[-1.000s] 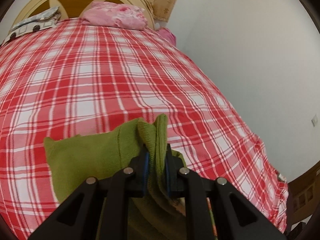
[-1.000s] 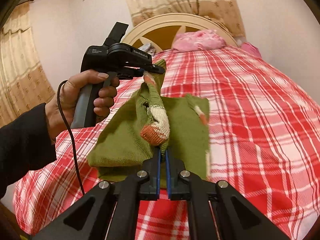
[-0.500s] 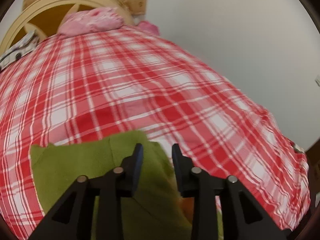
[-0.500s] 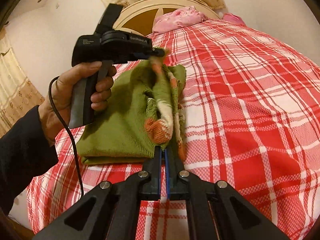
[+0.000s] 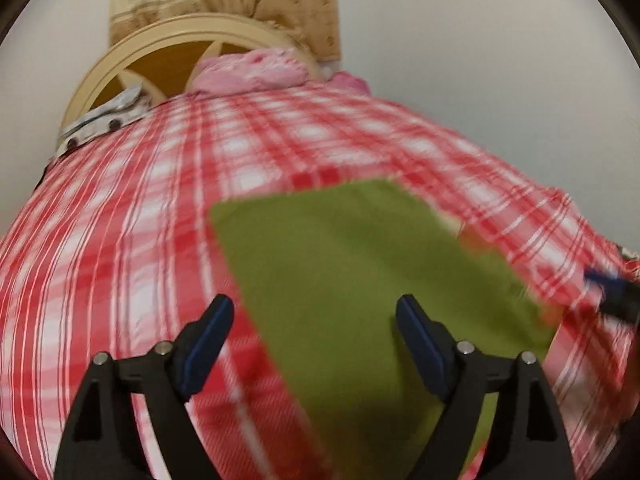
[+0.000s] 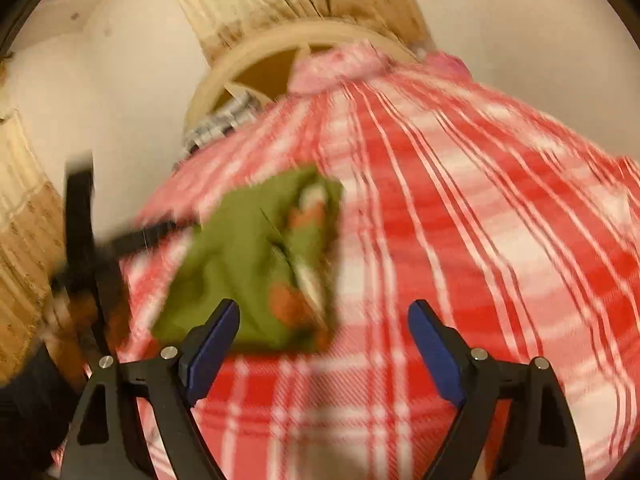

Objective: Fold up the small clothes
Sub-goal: 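Grasp the folded sweater edge with the right gripper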

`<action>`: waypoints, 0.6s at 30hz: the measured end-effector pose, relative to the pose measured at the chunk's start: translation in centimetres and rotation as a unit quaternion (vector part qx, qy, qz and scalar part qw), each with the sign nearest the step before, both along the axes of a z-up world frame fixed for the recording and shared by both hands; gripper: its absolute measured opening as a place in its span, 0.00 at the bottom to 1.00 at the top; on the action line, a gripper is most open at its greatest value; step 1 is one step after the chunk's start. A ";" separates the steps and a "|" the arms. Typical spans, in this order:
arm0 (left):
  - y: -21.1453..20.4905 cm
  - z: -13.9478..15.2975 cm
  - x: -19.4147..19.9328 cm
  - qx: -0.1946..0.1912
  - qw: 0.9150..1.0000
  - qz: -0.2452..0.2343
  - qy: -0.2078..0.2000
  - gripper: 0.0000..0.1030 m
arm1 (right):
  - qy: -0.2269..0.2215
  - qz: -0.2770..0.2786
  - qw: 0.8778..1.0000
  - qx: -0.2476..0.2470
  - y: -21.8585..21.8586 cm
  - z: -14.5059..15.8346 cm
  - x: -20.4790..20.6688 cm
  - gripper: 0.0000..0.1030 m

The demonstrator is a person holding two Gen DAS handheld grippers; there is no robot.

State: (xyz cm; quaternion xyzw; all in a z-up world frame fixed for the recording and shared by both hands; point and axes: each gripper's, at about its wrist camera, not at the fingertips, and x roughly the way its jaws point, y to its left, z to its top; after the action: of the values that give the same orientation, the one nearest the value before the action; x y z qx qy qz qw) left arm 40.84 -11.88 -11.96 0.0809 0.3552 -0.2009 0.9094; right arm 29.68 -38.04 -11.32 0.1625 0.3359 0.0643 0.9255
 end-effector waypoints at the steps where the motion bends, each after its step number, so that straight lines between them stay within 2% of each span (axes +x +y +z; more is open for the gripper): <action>1: 0.6 -0.6 -0.6 -0.005 1.000 0.007 0.005 0.84 | -0.005 0.013 1.000 -0.015 0.9 0.6 0.9 0.84; 4: 2.0 -1.8 -2.1 -0.039 0.999 0.021 0.020 0.85 | -0.006 0.038 0.999 -0.029 2.8 1.4 3.9 0.82; 6: 2.3 -2.2 -2.8 -0.050 0.998 0.025 0.023 0.90 | 0.007 0.050 0.998 -0.023 3.4 1.3 6.2 0.70; 8: 2.3 -2.8 -3.2 -0.053 0.998 0.024 0.024 0.90 | 0.023 0.048 0.998 -0.032 3.6 0.8 9.0 0.53; 12: 2.4 -2.9 -3.2 -0.055 0.998 0.029 0.018 0.93 | 0.087 0.056 0.995 0.010 3.3 -1.9 13.9 0.43; 13: 2.5 -3.1 -3.4 -0.053 0.998 0.030 0.015 0.94 | 0.098 0.055 0.994 0.013 3.4 -2.6 14.6 0.18; 14: 2.5 -3.2 -3.4 -0.052 0.998 0.029 0.014 0.95 | 0.102 0.052 0.993 0.007 3.5 -2.8 14.9 0.08; 18: 3.0 -3.9 -3.4 -0.065 0.997 0.028 0.026 0.98 | 0.063 0.033 0.996 -0.062 4.7 -0.9 13.2 0.08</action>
State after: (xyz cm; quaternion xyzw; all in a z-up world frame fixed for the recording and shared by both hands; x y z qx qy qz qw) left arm 37.44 -8.84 -15.87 0.0066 0.3669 -0.1999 0.9085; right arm 42.87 -33.32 -12.22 0.0973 0.4017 0.0635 0.9084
